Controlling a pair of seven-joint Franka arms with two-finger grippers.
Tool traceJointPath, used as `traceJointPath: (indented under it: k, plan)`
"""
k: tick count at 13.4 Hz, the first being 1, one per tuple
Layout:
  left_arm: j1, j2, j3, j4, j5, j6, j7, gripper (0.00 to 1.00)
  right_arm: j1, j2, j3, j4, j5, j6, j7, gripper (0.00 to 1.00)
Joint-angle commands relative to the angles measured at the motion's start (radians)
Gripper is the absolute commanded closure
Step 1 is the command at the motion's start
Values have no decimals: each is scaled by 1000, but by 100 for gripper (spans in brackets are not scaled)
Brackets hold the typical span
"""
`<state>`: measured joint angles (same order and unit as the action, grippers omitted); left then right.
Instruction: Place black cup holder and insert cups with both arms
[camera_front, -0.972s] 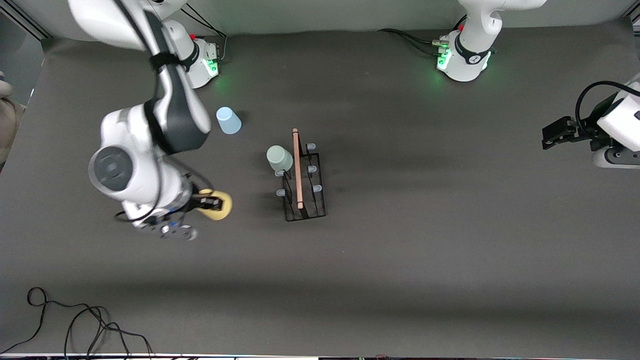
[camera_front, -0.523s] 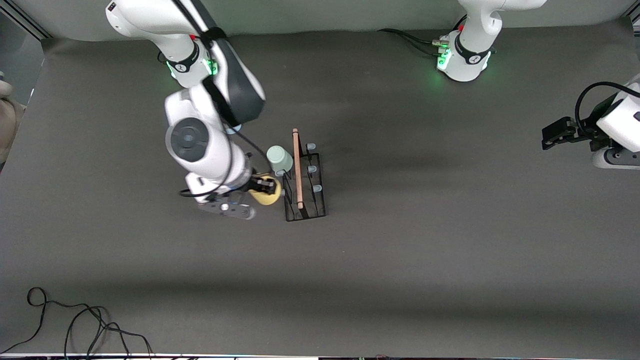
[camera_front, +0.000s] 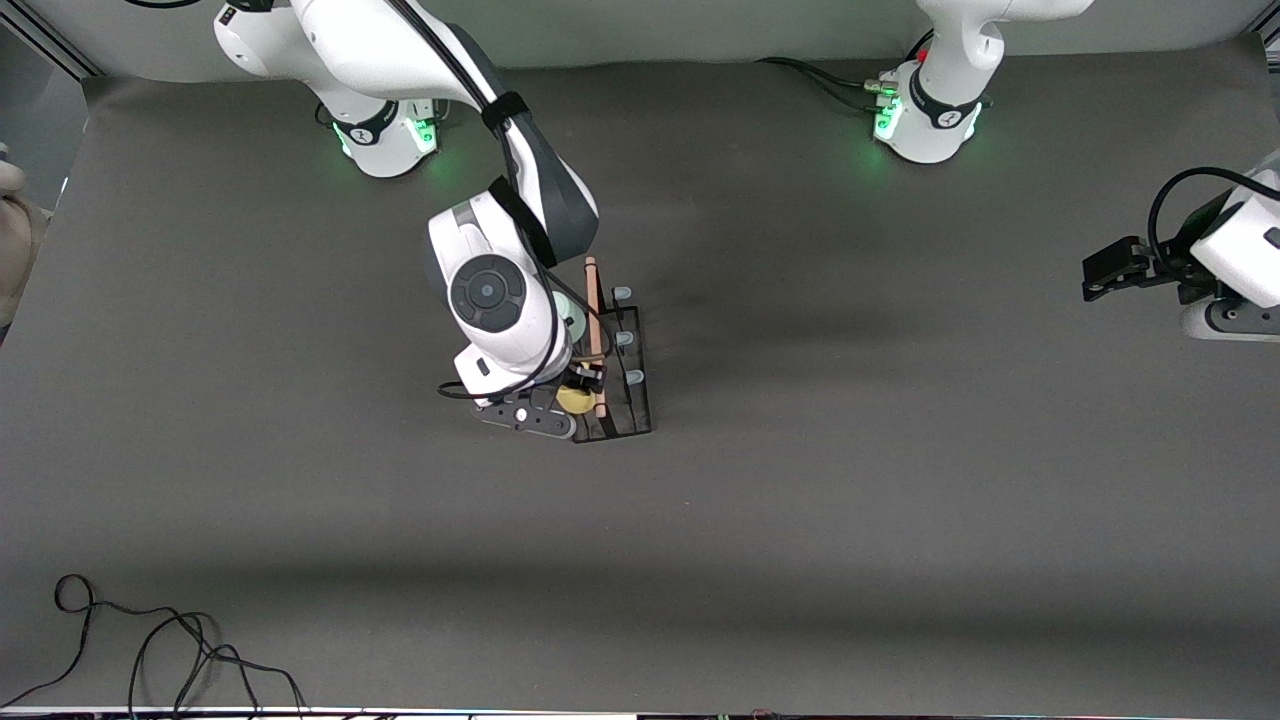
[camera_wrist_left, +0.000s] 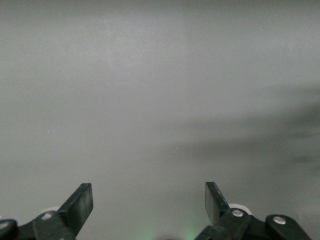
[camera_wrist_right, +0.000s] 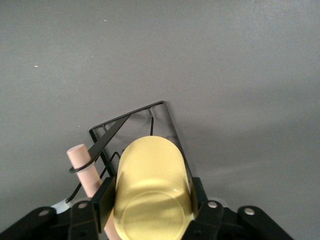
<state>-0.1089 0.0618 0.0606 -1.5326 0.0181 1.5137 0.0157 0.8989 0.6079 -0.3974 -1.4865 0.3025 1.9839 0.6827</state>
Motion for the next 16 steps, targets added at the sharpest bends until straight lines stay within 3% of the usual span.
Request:
traceJointPath:
  k: [1, 2, 12, 14, 16]
  plan:
    - [-6, 6, 4, 11, 16, 2, 12, 0, -1, -7, -21, 9, 9, -10, 6, 0]
    - [-6, 6, 4, 11, 16, 2, 12, 0, -8, -19, -23, 5, 6, -19, -2, 0]
    - [-6, 6, 4, 12, 16, 2, 12, 0, -15, -272, -267, 5, -8, -244, -325, 0]
    - [-5, 6, 4, 12, 16, 3, 12, 0, -31, -344, -272, -5, -13, -283, -373, 0]
    - [-3, 7, 4, 12, 14, 6, 10, 0, -110, -402, -214, -6, -52, -380, -371, 0]
